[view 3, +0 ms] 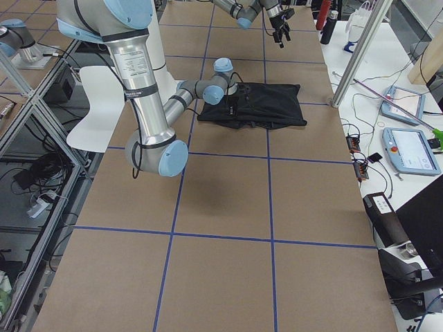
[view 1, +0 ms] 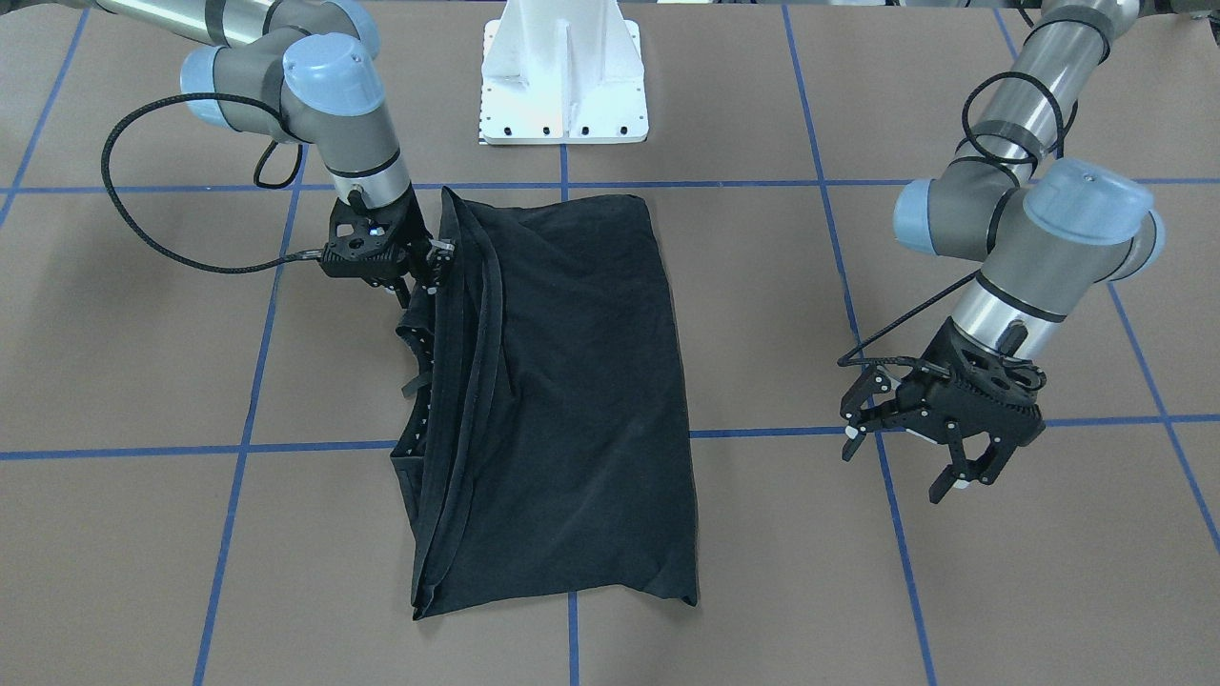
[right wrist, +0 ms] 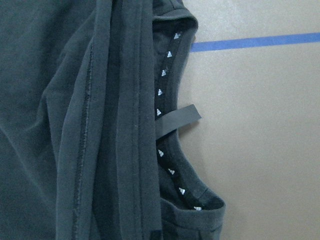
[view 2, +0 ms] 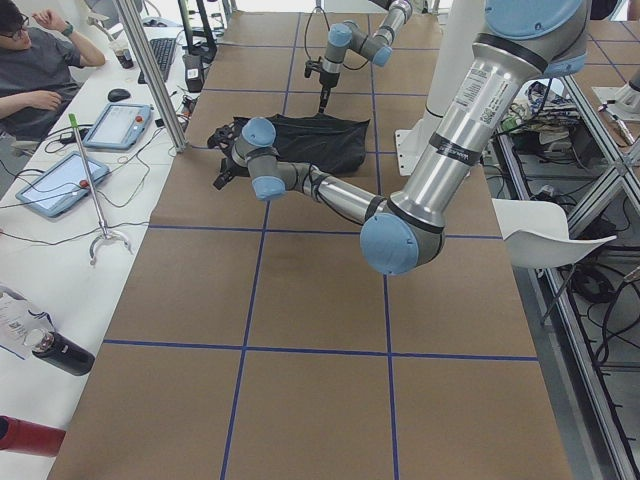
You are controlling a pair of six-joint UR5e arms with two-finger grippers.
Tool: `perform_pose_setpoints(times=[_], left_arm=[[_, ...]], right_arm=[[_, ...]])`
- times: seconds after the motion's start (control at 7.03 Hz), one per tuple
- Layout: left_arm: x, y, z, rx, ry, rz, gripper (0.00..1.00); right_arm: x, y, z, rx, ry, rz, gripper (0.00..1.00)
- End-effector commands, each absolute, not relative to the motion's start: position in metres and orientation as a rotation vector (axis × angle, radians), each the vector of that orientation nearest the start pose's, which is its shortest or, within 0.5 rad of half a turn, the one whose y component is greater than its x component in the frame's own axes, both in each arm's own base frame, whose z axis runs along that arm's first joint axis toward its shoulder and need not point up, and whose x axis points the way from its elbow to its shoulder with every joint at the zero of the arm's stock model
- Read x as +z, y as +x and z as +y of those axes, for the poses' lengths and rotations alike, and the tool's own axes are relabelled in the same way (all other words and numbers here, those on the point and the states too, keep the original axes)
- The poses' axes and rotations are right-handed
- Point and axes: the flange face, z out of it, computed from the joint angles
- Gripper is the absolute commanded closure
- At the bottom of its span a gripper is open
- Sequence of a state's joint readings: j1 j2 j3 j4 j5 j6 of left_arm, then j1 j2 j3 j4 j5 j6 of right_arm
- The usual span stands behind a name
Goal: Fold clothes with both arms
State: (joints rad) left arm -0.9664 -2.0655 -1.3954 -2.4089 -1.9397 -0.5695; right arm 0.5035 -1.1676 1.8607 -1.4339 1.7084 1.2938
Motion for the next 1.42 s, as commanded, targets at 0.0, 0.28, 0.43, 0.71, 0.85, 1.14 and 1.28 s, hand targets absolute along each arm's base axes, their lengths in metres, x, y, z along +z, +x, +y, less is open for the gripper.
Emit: perform_pose_setpoints(times=[0.0, 0.28, 0.43, 0.71, 0.85, 1.14, 1.28], left_arm=[[0.365, 0.319, -0.631, 0.247, 0.74, 0.91, 0.0], [0.374, 0.319, -0.628, 0.246, 0.727, 0.906, 0.0], [0.376, 0.318, -0.627, 0.245, 0.725, 0.905, 0.0], [0.379, 0.318, -0.627, 0.245, 0.722, 0.903, 0.0], [0.38, 0.318, -0.627, 0.244, 0.721, 0.903, 0.0], [0.38, 0.319, -0.626, 0.246, 0.72, 0.903, 0.0], [0.38, 0.319, -0.626, 0.246, 0.72, 0.903, 0.0]], right_arm=[[0.228, -0.49, -0.386, 0.132, 0.166, -0.743, 0.0], [0.216, -0.546, -0.323, 0.037, 0.194, -0.628, 0.0], [0.22, -0.562, -0.314, 0.019, 0.189, -0.551, 0.01], [0.226, -0.596, -0.329, -0.065, 0.242, -0.463, 0.03], [0.229, -0.604, -0.334, -0.094, 0.265, -0.432, 0.03], [0.235, -0.606, -0.336, -0.133, 0.272, -0.387, 0.04], [0.239, -0.604, -0.337, -0.165, 0.283, -0.351, 0.08]])
